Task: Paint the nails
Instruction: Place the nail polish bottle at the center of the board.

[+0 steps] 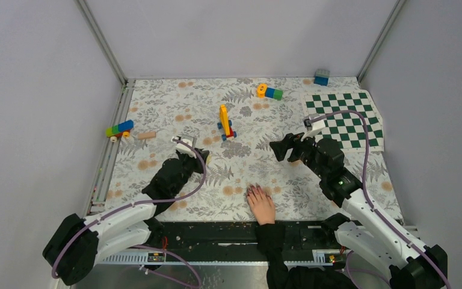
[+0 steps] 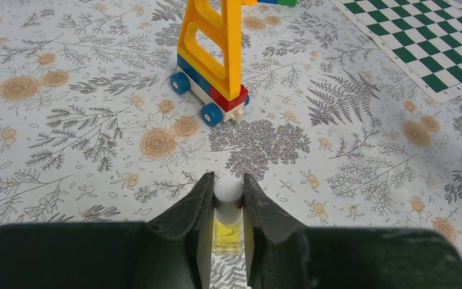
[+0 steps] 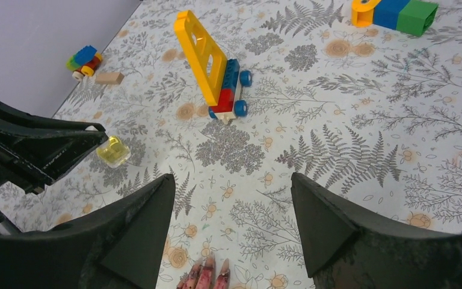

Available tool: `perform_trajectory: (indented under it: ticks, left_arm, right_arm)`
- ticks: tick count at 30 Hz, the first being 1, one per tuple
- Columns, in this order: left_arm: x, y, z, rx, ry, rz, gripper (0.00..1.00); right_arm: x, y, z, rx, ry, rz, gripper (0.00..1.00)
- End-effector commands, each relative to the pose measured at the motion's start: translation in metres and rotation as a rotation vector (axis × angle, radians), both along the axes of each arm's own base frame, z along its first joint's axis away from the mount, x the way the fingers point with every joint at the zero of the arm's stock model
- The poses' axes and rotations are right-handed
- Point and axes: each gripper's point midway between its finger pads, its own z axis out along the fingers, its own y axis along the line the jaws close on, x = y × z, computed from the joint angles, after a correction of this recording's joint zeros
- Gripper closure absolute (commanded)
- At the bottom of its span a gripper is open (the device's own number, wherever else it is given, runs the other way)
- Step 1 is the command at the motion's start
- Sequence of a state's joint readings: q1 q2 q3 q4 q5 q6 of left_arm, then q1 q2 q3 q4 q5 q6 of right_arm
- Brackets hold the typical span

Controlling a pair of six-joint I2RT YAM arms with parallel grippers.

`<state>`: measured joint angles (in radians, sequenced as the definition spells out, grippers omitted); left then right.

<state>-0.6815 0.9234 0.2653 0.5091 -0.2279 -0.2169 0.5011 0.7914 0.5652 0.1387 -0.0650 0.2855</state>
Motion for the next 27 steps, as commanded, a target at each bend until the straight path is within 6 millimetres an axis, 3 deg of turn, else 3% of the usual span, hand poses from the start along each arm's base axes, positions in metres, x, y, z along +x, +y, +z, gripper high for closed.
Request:
perform_trajectory:
  ticks: [1,9,27]
  left_arm:
    - [0.011,-0.007,0.025,-0.064,-0.129,-0.006,1.00]
    - [0.008,0.001,-0.012,-0.042,-0.067,0.032,1.00]
    - [0.015,-0.009,-0.046,0.009,-0.011,0.050,1.00]
  right_arm:
    - [0.007,-0.011,0.020,0.057,-0.071,-0.064,0.22]
    - [0.014,-0.017,0.008,0.023,-0.058,-0.076,0.23]
    - [0.013,-0.022,0.006,0.033,-0.071,-0.067,0.23]
